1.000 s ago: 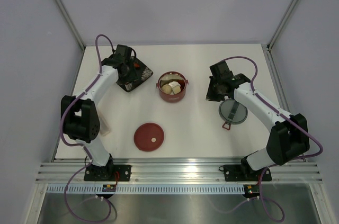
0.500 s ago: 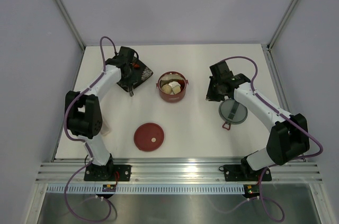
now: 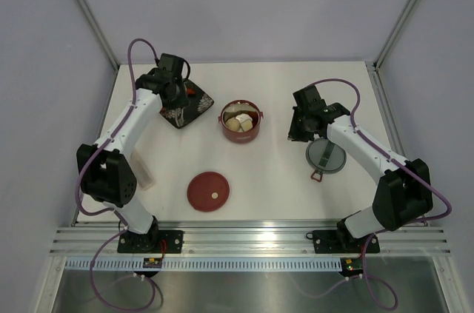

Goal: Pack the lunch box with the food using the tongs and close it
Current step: Pick up the fake food from the plate, then place the fake food in the packing box.

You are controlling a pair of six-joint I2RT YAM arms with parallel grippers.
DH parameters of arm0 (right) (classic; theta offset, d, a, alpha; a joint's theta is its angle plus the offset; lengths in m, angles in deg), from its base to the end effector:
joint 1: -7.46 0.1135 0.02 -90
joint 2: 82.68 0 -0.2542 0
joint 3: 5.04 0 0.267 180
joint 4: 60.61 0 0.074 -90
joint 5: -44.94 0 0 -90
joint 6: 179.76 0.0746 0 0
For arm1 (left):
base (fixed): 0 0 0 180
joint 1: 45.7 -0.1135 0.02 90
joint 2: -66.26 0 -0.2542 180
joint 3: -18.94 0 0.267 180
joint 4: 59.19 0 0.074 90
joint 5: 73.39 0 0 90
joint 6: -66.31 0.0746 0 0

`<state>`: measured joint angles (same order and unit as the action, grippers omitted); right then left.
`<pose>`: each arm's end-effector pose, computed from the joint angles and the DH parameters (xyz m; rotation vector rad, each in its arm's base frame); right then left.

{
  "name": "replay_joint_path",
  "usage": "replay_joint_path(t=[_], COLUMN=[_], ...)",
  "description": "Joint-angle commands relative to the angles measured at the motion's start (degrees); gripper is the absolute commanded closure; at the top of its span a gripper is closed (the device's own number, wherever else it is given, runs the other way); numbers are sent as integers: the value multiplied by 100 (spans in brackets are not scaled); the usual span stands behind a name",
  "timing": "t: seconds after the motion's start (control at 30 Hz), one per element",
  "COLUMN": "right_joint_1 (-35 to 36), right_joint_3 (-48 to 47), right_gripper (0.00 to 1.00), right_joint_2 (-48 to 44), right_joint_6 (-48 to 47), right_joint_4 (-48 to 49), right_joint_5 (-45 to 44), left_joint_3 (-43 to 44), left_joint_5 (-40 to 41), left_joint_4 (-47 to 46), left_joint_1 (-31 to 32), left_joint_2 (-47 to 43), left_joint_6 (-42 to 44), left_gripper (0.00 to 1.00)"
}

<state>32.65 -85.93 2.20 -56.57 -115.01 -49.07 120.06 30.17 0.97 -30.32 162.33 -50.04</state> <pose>0.3112 0.1406 0.2217 0.2081 2.6045 0.2808 0.3871 -0.0883 0.2696 -0.3309 2.4717 -0.0021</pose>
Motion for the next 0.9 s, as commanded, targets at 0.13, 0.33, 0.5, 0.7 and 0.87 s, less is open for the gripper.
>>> replay_joint_path(t=[0.13, 0.33, 0.5, 0.7, 0.87], right_joint_1=[47, 47, 56, 56, 47], right_joint_3=[-109, -92, -48, -4, -4], right_gripper=[78, 77, 78, 77, 78], right_joint_2=[-103, -182, -209, -218, -191], right_joint_6=[-6, 21, 30, 47, 56], right_joint_4=[124, 116, 115, 133, 142], right_joint_5=[-82, -196, -267, -267, -240], left_joint_3=[528, 757, 845, 696, 582], left_joint_5=[68, -213, -372, -565, -653], left_joint_4=[169, 371, 590, 600, 477], left_joint_1=[290, 826, 1457, 2013, 2215], left_joint_2=[-545, -633, -633, -686, -607], left_joint_6=[279, 508, 596, 517, 464], left_gripper=[100, 100, 100, 100, 100])
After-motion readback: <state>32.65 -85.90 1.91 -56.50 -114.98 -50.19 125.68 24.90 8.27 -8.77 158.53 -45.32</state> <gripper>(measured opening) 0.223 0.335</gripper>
